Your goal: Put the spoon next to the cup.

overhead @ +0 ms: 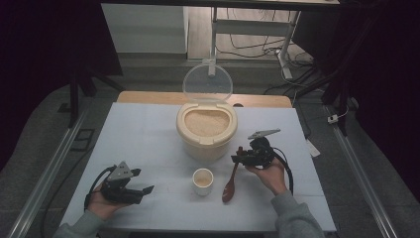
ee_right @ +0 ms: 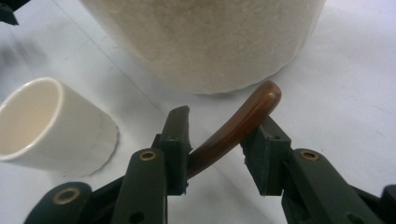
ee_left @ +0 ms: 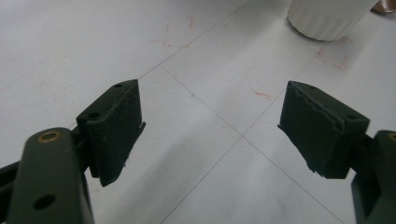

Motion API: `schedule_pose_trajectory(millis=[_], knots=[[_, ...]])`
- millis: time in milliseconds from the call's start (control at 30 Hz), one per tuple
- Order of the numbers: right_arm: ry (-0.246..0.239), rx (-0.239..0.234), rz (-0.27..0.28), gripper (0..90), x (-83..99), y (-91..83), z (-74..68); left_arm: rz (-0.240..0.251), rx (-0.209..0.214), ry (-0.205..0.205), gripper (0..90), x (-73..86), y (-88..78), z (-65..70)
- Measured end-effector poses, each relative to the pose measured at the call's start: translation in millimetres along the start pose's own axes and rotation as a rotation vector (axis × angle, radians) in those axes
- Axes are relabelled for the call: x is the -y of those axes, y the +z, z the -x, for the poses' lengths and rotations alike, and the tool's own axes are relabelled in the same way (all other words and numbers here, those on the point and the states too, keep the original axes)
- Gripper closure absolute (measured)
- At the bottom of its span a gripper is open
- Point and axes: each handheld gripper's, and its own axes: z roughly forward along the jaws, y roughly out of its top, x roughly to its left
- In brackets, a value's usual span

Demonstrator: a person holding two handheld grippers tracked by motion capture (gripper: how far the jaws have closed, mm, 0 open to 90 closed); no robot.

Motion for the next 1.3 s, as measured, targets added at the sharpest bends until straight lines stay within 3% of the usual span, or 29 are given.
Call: schedule_pose_trajectory(millis=[333, 733, 867, 1100, 1300], knots=[[-0.002, 0.06, -0.04, 53.3, 6.1, 19.8, 4.5, -0.001, 0.001, 0.001, 20.8, 0.0, 0.3, 0.3], [-0.04, 0.185, -0.086, 43.3, 10.0, 32.4, 1.2, -0.001, 0.001, 0.004, 20.8, 0.1, 0.2, 0.5], [-0.044, 0.205, -0.099, 41.8, 10.1, 34.2, 0.8, -0.002, 0.001, 0.005, 20.8, 0.1, 0.3, 0.8], [-0.06, 0.234, -0.093, 40.3, 9.6, 36.0, 2.2, -0.002, 0.001, 0.004, 20.8, 0.1, 0.2, 0.9], [-0.018, 0.246, -0.052, 40.5, 9.0, 27.5, 8.1, -0.001, 0.0, 0.003, 20.8, 0.3, 0.3, 1.2]])
